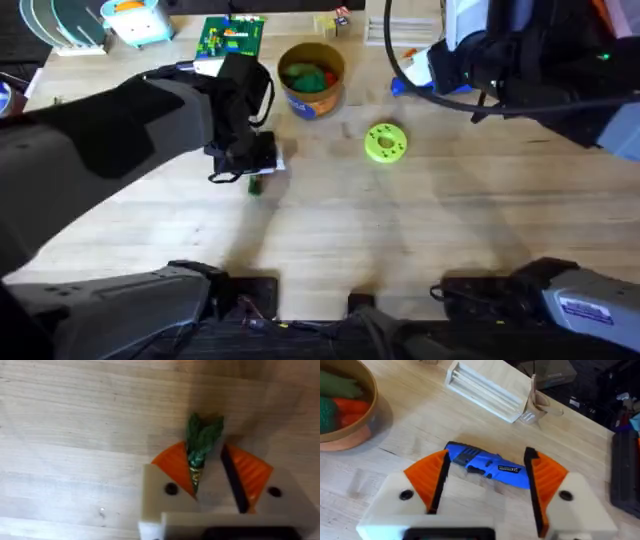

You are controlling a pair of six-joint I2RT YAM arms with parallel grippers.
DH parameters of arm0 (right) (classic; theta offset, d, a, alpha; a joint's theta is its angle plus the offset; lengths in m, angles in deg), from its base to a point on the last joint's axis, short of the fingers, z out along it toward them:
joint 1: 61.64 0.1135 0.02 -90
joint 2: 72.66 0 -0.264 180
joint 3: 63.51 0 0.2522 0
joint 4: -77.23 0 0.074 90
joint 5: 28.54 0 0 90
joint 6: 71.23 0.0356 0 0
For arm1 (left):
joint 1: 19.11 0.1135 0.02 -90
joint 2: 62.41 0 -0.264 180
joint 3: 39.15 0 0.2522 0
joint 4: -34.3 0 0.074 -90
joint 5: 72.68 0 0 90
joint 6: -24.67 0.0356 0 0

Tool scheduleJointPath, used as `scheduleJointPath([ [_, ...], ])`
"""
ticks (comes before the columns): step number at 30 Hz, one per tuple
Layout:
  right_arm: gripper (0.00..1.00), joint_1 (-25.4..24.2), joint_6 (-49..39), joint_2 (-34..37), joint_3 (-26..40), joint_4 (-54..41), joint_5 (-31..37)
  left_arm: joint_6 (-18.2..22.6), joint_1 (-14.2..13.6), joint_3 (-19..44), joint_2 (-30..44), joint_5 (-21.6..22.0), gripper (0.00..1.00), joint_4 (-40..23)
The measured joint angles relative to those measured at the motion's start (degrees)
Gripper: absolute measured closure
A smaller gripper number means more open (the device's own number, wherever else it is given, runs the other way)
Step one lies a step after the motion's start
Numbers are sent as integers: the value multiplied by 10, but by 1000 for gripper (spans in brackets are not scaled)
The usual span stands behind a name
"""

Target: Pick up the gripper from the table and insert it into the empty holder that is missing its gripper. Then pick up a screw, insert it into the mounting hole, and use the screwdriver to tighten it. Finally, clean up the table by picking up the vegetable and placing it into the bucket.

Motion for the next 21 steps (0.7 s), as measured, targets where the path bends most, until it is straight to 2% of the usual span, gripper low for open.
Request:
scheduleJointPath([
  [2, 122, 0, 0, 0, 0, 0, 0, -5, 9, 0, 0, -3, 867, 0],
  [3, 120, 0, 0, 0, 0, 0, 0, -5, 12, 0, 0, -5, 960, 0],
  [4, 121, 0, 0, 0, 0, 0, 0, -7, 12, 0, 0, -5, 981, 0],
  [8, 121, 0, 0, 0, 0, 0, 0, -12, 12, 1, 0, -7, 981, -2],
  [12, 121, 0, 0, 0, 0, 0, 0, -12, 12, 25, 0, -9, 982, -51],
  [17, 121, 0, 0, 0, 0, 0, 0, -14, 12, 131, 1, -10, 982, -107],
  [21, 121, 0, 0, 0, 0, 0, 0, -14, 12, 230, 1, -20, 982, -99],
])
